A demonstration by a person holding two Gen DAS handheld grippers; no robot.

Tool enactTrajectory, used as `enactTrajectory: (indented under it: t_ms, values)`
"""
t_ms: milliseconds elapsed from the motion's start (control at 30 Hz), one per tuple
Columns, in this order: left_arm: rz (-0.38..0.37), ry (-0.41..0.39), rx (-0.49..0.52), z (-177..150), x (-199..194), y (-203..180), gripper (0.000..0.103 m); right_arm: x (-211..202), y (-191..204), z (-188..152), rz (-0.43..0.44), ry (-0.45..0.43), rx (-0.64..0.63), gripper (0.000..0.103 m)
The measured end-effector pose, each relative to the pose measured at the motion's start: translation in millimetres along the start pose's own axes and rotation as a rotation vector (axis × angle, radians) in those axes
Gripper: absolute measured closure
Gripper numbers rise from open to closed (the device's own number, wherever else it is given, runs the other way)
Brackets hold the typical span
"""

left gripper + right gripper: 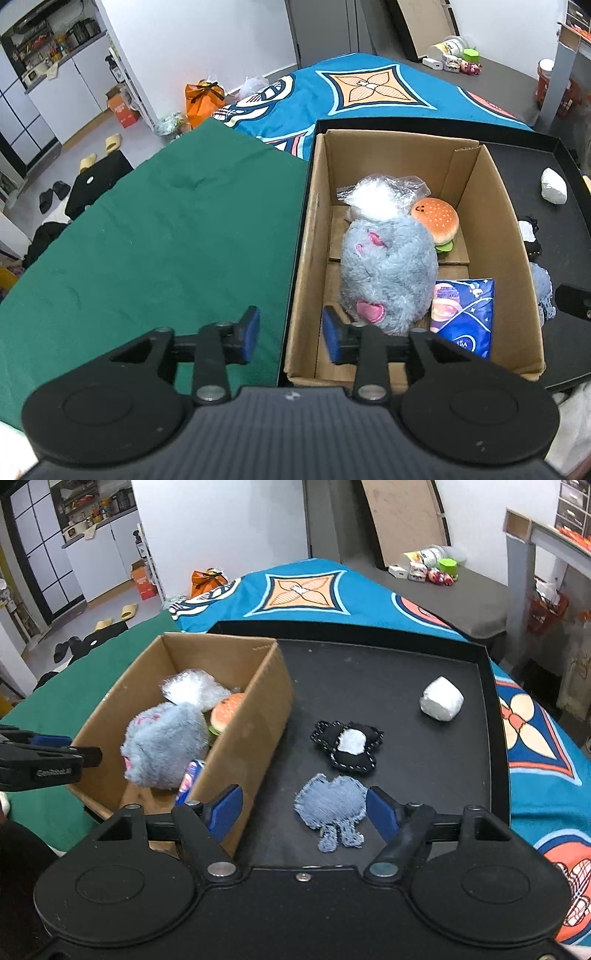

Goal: Organize soft objects
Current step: 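Reach the right gripper to the blue denim cloth and grasp it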

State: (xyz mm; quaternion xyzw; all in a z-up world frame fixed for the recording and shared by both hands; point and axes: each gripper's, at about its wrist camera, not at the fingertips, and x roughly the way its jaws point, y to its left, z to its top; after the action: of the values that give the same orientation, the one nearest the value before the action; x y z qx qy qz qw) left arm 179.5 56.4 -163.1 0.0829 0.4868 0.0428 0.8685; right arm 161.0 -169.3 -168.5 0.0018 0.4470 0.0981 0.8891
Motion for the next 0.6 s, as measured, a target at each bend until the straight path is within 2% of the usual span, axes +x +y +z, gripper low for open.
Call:
enactTrajectory:
  t_ms: [133, 333, 467, 600]
  values:
    - [0.012, -0.008, 0.019, 0, -2, -3, 0.049, 4, -10, -3, 0.007, -0.002, 0.027, 0.03]
    - [0.048, -0.019, 0.054, 0, -3, -10, 0.034, 14, -31, -11, 0.025, -0.002, 0.078, 0.034]
    - [0.073, -0.024, 0.084, 0, -5, -15, 0.032, 24, -44, -14, 0.046, 0.006, 0.13, 0.04]
    - [0.093, -0.021, 0.1, 2, -3, -20, 0.032, 33, -53, -16, 0.064, 0.004, 0.163, 0.04]
